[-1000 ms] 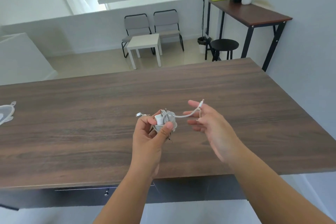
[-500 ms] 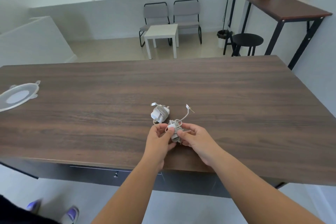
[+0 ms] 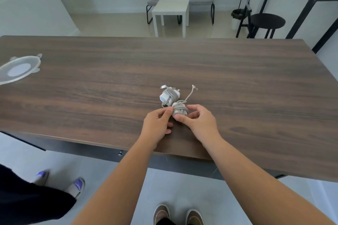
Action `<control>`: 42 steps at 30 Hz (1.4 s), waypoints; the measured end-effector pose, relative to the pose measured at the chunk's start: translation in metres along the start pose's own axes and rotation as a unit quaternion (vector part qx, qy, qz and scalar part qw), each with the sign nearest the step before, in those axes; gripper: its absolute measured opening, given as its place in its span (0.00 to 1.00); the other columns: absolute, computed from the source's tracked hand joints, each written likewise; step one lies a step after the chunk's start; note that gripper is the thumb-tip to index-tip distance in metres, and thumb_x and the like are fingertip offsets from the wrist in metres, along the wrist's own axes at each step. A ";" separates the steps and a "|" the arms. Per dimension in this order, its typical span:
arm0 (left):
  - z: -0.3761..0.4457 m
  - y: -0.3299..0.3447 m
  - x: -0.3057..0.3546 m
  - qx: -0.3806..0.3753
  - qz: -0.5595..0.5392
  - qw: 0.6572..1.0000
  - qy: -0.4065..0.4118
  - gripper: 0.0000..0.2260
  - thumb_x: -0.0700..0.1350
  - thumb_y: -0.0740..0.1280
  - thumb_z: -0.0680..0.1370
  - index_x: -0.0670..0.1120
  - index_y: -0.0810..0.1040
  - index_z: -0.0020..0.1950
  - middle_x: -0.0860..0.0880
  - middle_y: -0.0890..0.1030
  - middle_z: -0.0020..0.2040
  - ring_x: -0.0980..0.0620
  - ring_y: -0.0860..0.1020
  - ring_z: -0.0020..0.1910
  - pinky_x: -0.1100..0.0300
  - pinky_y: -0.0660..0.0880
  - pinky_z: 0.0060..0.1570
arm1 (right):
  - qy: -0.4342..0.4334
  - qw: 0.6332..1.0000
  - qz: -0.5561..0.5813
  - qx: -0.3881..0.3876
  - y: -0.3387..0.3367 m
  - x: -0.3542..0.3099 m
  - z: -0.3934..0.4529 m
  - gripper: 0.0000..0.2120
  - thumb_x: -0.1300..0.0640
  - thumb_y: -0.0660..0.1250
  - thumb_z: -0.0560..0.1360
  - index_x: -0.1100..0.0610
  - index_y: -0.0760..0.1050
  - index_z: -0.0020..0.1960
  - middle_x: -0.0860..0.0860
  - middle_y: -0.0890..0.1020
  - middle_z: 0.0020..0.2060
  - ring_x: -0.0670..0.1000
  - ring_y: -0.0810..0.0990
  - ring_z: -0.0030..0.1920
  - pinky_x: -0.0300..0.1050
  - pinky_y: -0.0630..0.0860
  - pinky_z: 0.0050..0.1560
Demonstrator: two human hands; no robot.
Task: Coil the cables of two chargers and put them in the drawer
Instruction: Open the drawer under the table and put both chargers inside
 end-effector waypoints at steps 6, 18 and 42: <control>-0.010 -0.030 -0.019 0.039 0.005 0.999 -0.009 0.09 0.48 0.66 0.80 0.49 0.82 0.58 0.51 0.83 0.49 0.56 0.83 0.38 0.63 0.79 0.35 | 0.018 0.999 0.021 0.025 -0.006 0.009 -0.008 0.31 0.40 0.79 0.59 0.43 0.73 0.58 0.47 0.83 0.39 0.46 0.81 0.40 0.41 0.75 0.44; -0.044 -0.135 -0.052 0.080 0.031 0.996 0.018 0.06 0.41 0.67 0.79 0.49 0.82 0.52 0.50 0.85 0.43 0.56 0.85 0.43 0.62 0.80 0.40 | -0.063 0.997 0.005 0.051 0.043 -0.005 -0.070 0.09 0.63 0.65 0.73 0.49 0.75 0.41 0.47 0.78 0.34 0.44 0.73 0.34 0.34 0.71 0.36; 0.070 -0.309 -0.392 -0.004 0.172 0.964 -0.202 0.05 0.46 0.66 0.76 0.53 0.81 0.43 0.50 0.84 0.47 0.47 0.81 0.48 0.59 0.76 0.43 | 0.276 0.936 -0.170 -0.138 0.364 0.231 -0.034 0.06 0.57 0.65 0.76 0.56 0.76 0.40 0.57 0.82 0.36 0.53 0.73 0.32 0.44 0.70 0.36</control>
Point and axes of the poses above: each hand's wrist, its own z-axis towards the middle knuckle, its own y-axis out of the palm, x = y × z, the point moved 8 cm from there along z, towards the middle knuckle
